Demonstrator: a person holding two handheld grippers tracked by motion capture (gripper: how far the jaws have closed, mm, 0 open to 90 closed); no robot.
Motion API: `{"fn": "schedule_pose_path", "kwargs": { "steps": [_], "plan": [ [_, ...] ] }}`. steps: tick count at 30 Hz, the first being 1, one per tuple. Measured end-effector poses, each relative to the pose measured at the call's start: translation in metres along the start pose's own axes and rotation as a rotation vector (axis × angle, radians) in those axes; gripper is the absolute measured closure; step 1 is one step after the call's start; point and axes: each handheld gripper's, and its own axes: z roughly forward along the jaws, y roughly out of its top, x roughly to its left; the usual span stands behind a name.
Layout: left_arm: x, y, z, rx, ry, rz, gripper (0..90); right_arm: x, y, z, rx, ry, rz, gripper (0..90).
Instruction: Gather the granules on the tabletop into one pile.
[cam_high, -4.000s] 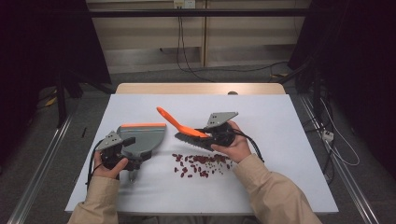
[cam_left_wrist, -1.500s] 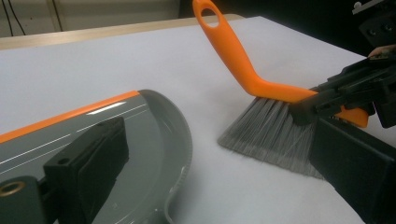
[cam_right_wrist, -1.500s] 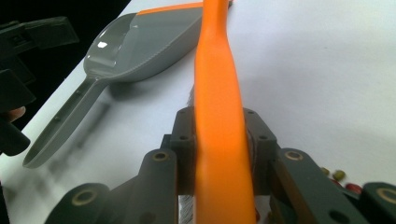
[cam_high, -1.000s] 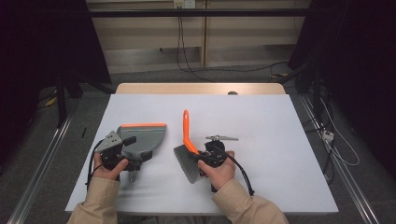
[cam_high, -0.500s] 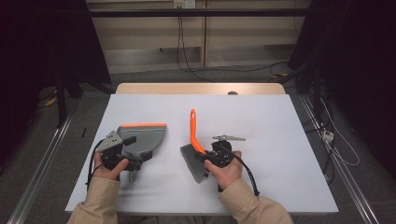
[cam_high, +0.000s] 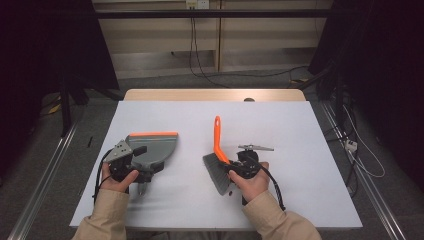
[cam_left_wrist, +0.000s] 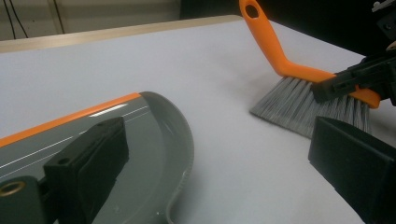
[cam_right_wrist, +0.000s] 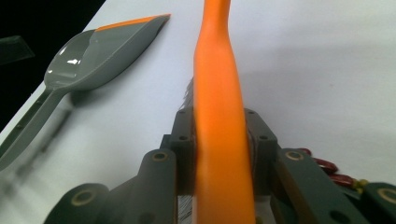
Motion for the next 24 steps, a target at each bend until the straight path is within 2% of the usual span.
{"fn": "schedule_pose_path", "kwargs": {
  "steps": [6,9,14,18,24],
  "plan": [
    [0.0,0.0,0.0,-0.001,0.0,-0.001,4.8,-0.003,0.001,-0.002,-0.005,0.002,0.014,70.5],
    [0.0,0.0,0.001,0.003,0.001,0.0,4.8,-0.001,0.002,-0.002,-0.013,0.021,0.025,70.7],
    [0.0,0.0,0.002,0.0,-0.002,0.001,4.8,0.004,0.009,-0.003,-0.031,0.093,0.065,71.2],
    [0.0,0.001,0.001,0.0,0.0,0.001,4.8,0.011,0.019,-0.005,-0.065,0.113,0.057,71.2],
    [0.001,0.001,0.001,0.001,0.001,0.001,4.8,0.022,0.03,0.014,-0.052,0.106,0.07,71.2]
  ]
}}
